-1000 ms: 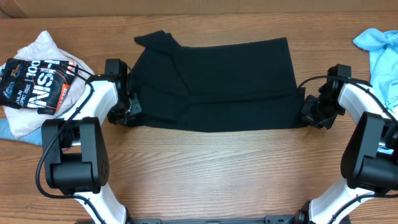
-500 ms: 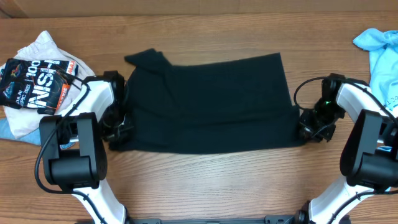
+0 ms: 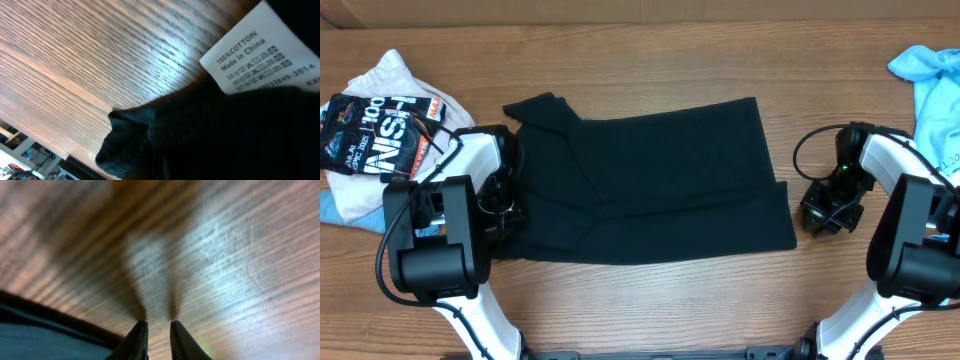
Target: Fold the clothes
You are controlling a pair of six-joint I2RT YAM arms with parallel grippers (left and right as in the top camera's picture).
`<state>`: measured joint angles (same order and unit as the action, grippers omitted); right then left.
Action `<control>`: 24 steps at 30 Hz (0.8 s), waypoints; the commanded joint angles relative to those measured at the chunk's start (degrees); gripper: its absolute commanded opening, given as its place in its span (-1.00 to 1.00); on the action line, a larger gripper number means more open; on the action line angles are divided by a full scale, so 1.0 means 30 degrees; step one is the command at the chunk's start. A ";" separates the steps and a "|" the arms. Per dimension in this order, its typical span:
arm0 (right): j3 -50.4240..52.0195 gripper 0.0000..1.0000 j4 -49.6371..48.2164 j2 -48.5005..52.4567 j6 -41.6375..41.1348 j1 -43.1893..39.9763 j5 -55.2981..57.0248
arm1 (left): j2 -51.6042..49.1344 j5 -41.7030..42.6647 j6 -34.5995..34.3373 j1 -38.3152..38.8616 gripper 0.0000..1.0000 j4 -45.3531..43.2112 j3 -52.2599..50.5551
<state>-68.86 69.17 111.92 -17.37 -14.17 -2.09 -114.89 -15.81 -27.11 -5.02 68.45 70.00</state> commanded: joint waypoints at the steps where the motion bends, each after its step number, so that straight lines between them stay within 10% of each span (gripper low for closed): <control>1: 0.0058 -0.62 -0.0517 -0.1319 -0.0160 -0.0044 0.0087 | 0.0539 -0.0801 -0.0444 -0.0197 -0.88 -0.0335 0.0211; 4: -0.0299 -0.62 -0.1042 -0.2703 -0.0168 -0.0044 -0.0211 | 0.1268 -0.0787 -0.0401 -0.0197 -0.74 -0.0291 0.0874; 9: -0.1443 -0.61 -0.2018 -0.5005 -0.0058 -0.0022 -0.1246 | 0.3351 0.0066 -0.0393 -0.0175 0.07 -0.0342 0.1858; 24: -0.2251 0.30 -1.2036 -0.3519 0.4444 0.4160 -0.3927 | 0.5697 0.5355 0.1712 -0.0175 0.50 -0.6033 0.2215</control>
<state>-74.74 36.40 97.73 -6.96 -3.57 -14.13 -97.30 -4.84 -25.04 -5.04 52.53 75.83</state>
